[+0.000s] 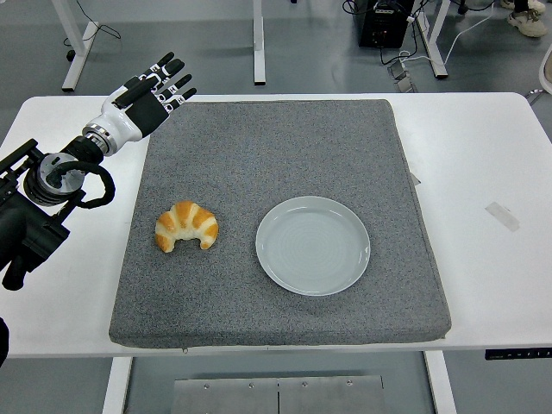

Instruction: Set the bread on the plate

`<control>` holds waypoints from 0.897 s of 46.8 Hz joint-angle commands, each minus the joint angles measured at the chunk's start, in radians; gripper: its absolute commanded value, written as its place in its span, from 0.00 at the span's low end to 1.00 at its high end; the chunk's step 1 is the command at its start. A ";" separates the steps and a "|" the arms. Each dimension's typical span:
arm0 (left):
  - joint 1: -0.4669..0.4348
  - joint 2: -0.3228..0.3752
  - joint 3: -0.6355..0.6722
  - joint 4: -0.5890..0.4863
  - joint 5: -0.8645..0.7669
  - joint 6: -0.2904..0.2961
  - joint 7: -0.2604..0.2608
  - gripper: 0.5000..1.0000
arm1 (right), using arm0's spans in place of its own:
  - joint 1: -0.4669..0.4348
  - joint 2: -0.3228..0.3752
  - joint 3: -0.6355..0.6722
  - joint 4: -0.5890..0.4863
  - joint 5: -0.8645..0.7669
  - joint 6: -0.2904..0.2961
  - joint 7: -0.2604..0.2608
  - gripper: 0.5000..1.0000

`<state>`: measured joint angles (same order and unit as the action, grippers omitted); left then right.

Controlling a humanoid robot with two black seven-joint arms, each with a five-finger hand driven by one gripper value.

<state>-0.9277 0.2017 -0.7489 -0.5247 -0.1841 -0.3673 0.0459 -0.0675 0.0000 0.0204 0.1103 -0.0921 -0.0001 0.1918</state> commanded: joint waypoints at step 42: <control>0.139 0.347 -0.013 -0.564 0.210 0.137 -0.014 0.96 | -0.002 0.000 0.000 0.000 0.000 0.000 0.000 1.00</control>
<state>-0.8020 0.5132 -0.7606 -1.0491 -0.0445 -0.2352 0.0325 -0.0673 0.0000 0.0199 0.1105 -0.0921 0.0003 0.1919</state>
